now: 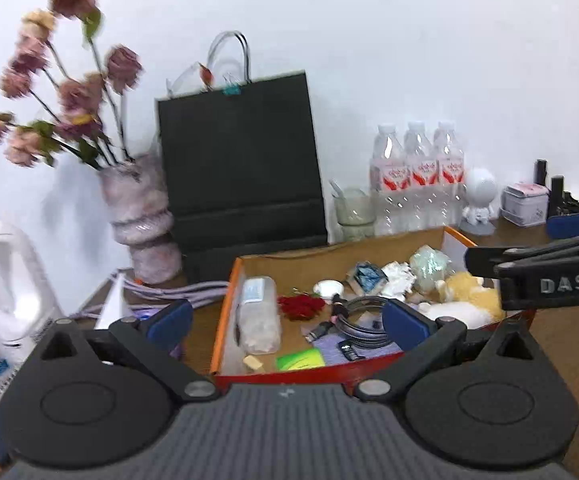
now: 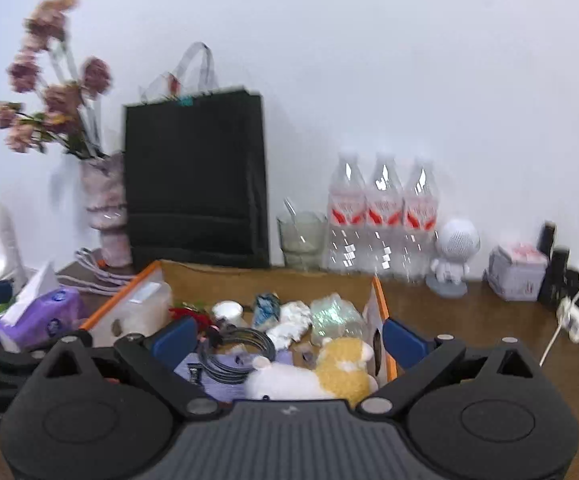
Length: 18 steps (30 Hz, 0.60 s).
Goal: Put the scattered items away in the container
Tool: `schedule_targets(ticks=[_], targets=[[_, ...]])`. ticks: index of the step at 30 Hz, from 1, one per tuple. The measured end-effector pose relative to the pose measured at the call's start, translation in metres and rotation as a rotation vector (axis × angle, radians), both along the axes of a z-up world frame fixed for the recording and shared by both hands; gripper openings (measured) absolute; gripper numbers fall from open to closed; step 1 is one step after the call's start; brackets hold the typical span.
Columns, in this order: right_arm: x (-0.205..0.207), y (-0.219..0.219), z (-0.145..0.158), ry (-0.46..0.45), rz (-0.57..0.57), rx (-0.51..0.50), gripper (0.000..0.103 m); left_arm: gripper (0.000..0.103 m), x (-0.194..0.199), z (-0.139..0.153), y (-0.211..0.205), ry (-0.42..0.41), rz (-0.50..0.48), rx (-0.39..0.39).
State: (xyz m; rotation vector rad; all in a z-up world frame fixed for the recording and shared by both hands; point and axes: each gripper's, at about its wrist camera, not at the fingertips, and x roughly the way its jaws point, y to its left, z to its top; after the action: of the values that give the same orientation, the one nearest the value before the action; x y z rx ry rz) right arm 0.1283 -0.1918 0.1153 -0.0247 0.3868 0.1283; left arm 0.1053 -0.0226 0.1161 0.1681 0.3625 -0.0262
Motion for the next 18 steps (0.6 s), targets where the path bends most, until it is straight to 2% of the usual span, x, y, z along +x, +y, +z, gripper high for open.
schedule_targets(ticks=[4, 6, 8, 10, 13, 16, 18], targets=[[-0.059, -0.001, -0.007, -0.077, -0.038, 0.024, 0.100, 0.103, -0.057, -0.004, 0.012, -0.084, 0.020, -0.042], [-0.093, -0.006, -0.016, -0.067, -0.050, 0.052, 0.103, 0.103, -0.100, -0.011, 0.022, -0.152, 0.023, -0.041], [-0.124, -0.011, -0.027, -0.040, -0.069, 0.074, 0.103, 0.103, -0.136, -0.022, 0.029, -0.175, 0.043, -0.054], [-0.152, -0.015, -0.039, 0.004, -0.072, 0.084, 0.103, 0.103, -0.167, -0.037, 0.034, -0.147, 0.027, -0.097], [-0.187, -0.020, -0.058, 0.040, -0.074, 0.107, 0.103, 0.103, -0.194, -0.057, 0.035, -0.057, -0.031, -0.127], [-0.198, -0.020, -0.076, 0.093, -0.050, 0.102, 0.101, 0.103, -0.194, -0.070, 0.031, 0.019, -0.061, -0.153], [-0.190, -0.018, -0.081, 0.117, -0.035, 0.081, 0.090, 0.102, -0.180, -0.071, 0.030, 0.053, -0.081, -0.186]])
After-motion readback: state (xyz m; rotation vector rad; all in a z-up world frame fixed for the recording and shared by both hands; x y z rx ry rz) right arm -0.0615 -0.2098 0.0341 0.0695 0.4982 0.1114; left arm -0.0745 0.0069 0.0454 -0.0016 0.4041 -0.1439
